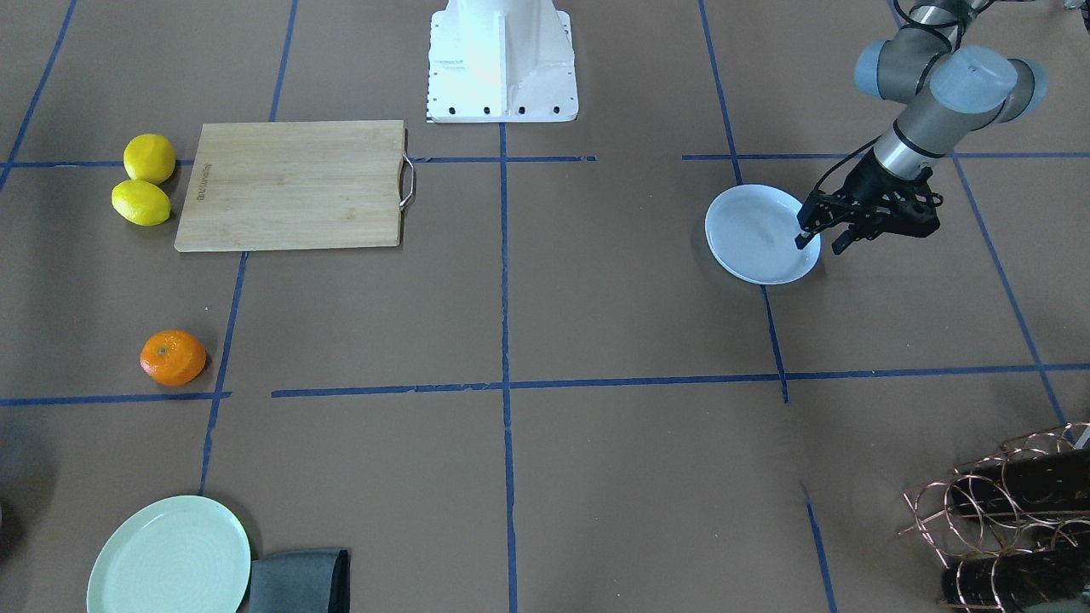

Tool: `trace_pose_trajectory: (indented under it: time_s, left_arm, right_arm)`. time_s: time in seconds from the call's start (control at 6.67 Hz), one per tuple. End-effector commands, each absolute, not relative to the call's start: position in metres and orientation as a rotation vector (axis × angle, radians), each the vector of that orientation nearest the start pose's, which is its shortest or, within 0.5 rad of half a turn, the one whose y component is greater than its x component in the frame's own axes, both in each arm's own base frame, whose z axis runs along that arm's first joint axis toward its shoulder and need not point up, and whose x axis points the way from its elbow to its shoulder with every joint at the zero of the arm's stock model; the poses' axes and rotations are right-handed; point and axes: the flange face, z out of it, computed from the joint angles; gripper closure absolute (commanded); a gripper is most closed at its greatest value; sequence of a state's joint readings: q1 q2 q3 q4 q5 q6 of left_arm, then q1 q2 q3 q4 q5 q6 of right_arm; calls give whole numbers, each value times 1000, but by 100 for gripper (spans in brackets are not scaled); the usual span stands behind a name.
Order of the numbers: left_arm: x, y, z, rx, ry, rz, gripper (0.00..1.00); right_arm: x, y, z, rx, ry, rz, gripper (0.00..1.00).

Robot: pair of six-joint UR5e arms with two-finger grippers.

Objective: Pick orange to plate
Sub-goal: 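Lower the left gripper to the rim of the white plate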

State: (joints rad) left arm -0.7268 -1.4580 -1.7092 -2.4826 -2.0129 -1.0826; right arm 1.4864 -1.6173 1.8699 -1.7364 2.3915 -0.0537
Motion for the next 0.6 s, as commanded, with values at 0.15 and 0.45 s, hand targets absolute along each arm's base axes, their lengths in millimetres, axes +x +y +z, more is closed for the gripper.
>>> trace_pose_trajectory:
  time_s: [0.15, 0.45]
  left_arm:
    - [299, -374, 557, 169, 972, 1, 59]
    - [297, -372, 560, 167, 967, 4, 100]
  right_arm:
    - [21, -468, 551, 64, -822, -164, 0]
    - [21, -468, 551, 64, -822, -164, 0]
